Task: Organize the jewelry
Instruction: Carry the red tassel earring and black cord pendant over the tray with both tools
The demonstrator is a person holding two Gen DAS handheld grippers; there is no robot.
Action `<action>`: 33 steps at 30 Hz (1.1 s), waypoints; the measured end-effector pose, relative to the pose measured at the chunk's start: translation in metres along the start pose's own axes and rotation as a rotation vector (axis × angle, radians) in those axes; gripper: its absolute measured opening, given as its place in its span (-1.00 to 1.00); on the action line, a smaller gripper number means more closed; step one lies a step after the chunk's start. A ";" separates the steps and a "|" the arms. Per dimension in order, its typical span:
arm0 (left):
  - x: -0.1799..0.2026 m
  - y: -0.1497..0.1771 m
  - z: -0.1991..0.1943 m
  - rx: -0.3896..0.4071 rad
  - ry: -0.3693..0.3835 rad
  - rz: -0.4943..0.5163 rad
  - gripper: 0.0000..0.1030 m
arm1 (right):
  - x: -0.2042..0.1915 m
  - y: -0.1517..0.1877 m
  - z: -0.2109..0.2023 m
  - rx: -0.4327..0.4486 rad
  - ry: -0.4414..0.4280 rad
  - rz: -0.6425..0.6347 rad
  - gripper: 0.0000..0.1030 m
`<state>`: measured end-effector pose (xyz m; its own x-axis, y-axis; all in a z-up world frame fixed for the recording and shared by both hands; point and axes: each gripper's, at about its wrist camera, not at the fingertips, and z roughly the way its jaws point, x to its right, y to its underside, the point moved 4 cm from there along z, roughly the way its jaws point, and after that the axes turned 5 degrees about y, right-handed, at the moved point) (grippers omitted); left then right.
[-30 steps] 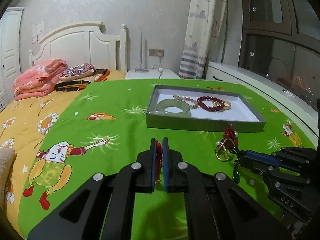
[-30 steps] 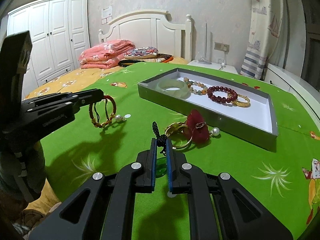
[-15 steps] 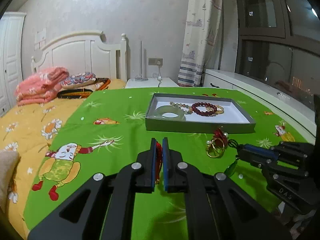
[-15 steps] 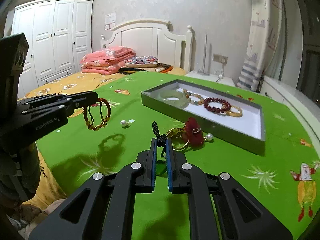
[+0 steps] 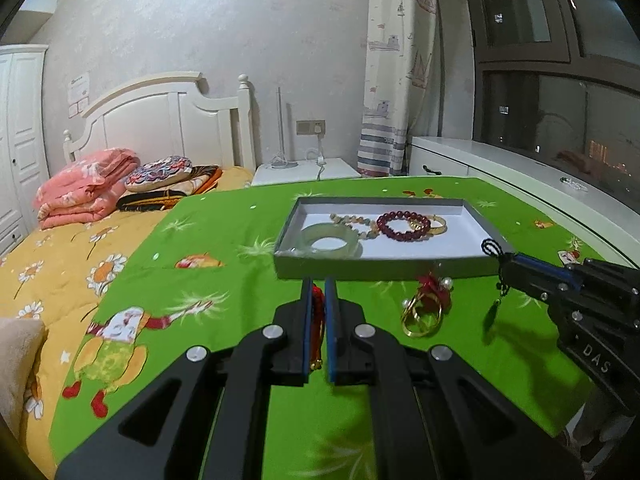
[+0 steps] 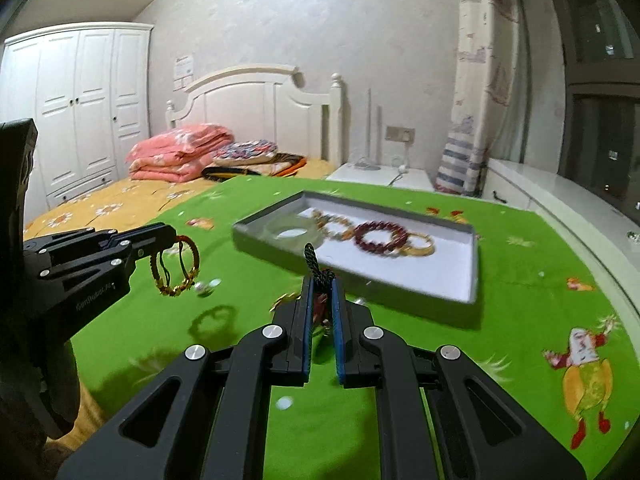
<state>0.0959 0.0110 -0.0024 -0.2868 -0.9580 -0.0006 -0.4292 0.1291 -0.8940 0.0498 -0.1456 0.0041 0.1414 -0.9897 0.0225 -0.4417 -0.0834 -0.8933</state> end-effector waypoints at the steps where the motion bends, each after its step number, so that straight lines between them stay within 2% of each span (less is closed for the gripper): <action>1: 0.003 -0.004 0.004 0.002 0.001 0.008 -0.88 | 0.003 -0.003 0.002 0.005 0.008 0.005 -0.82; 14: 0.024 -0.050 0.059 -0.011 0.012 0.044 -0.88 | 0.042 -0.035 0.037 0.027 0.110 0.015 -0.82; 27: 0.030 -0.108 0.142 -0.080 0.000 0.035 -0.88 | 0.074 -0.062 0.109 -0.073 0.168 0.035 -0.82; 33: 0.032 -0.120 0.183 -0.136 -0.033 0.028 -0.88 | 0.082 -0.067 0.145 -0.135 0.199 0.045 -0.82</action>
<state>0.2950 -0.0818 0.0226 -0.2734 -0.9610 -0.0414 -0.5343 0.1875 -0.8242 0.2189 -0.2042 0.0008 -0.0527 -0.9951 0.0836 -0.5601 -0.0398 -0.8275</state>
